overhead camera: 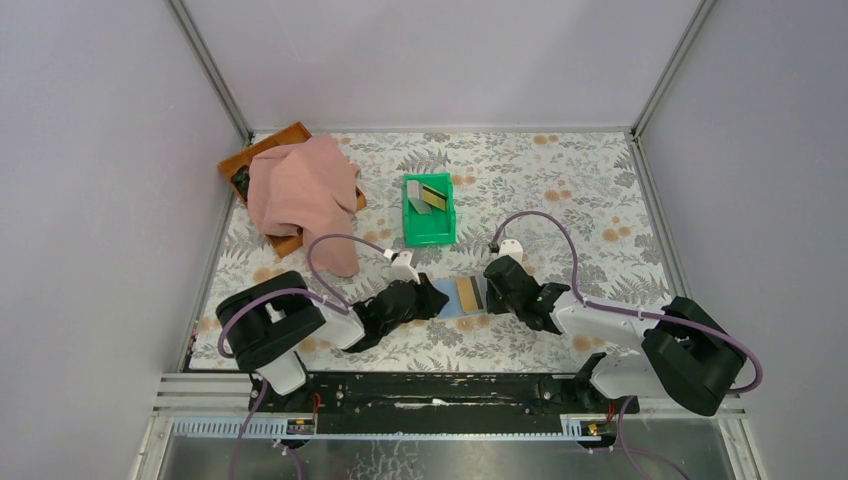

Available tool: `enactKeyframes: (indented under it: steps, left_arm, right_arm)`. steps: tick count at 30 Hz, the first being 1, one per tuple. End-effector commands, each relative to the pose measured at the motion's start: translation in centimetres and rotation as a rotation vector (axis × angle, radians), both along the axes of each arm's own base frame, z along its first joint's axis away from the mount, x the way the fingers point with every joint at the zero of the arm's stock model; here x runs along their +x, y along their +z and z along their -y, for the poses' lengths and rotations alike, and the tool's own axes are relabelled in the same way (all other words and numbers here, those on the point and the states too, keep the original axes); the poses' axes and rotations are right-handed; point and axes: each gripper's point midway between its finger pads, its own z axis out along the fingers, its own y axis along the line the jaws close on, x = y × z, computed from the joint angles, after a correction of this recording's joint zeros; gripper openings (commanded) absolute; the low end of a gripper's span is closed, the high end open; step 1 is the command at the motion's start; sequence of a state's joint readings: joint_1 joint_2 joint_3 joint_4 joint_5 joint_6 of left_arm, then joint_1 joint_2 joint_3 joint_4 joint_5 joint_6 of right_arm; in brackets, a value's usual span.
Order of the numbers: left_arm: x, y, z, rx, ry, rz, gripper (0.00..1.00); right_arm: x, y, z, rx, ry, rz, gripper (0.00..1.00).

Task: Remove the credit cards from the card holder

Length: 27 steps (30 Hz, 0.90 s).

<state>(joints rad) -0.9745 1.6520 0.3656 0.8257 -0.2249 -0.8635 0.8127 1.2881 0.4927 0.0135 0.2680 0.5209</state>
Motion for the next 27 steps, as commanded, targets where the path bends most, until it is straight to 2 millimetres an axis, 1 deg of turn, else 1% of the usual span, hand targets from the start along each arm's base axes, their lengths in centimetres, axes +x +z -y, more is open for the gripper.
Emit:
enactKeyframes:
  steps: [1,2,3,4,7,12,14,16,18,23,27]
  left_arm:
    - [0.6,2.8,0.4,-0.061,0.016,0.061,0.38]
    - [0.5,3.3,0.5,-0.083,0.009,0.069,0.52]
    - [0.5,3.9,0.7,-0.108,0.003,0.074,0.59]
    - [0.4,4.3,1.0,-0.130,-0.003,0.078,0.61]
    - [0.2,4.8,1.7,-0.195,-0.010,0.043,0.58]
    - [0.1,3.9,2.3,-0.315,-0.012,-0.059,0.55]
    - [0.1,3.9,2.4,-0.362,-0.017,-0.063,0.51]
    - [0.3,3.5,2.5,-0.362,-0.015,-0.059,0.46]
    - [0.5,2.6,2.5,-0.322,-0.004,-0.070,0.45]
    - [1.0,2.4,2.8,-0.289,-0.007,-0.055,0.46]
    - [1.1,2.8,3.7,-0.307,-0.029,-0.054,0.46]
  right_arm:
    - [0.4,0.7,-1.2,0.054,0.018,0.027,0.00]
    - [0.4,0.7,-1.3,0.056,0.020,0.027,0.00]
    - [0.3,0.6,-1.2,0.057,0.020,0.025,0.00]
    - [0.3,0.6,-1.3,0.060,0.022,0.026,0.00]
    - [0.3,0.5,-1.3,0.064,0.026,0.023,0.00]
    - [0.1,0.5,-1.5,0.072,0.033,0.019,0.00]
    - [0.1,0.4,-1.4,0.070,0.033,0.018,0.00]
    - [0.0,0.3,-1.3,0.064,0.030,0.018,0.00]
    - [0.0,0.3,-1.2,0.064,0.030,0.018,0.00]
    - [-0.1,0.2,-1.2,0.067,0.032,0.017,0.00]
    - [-0.1,0.1,-1.3,0.068,0.034,0.013,0.00]
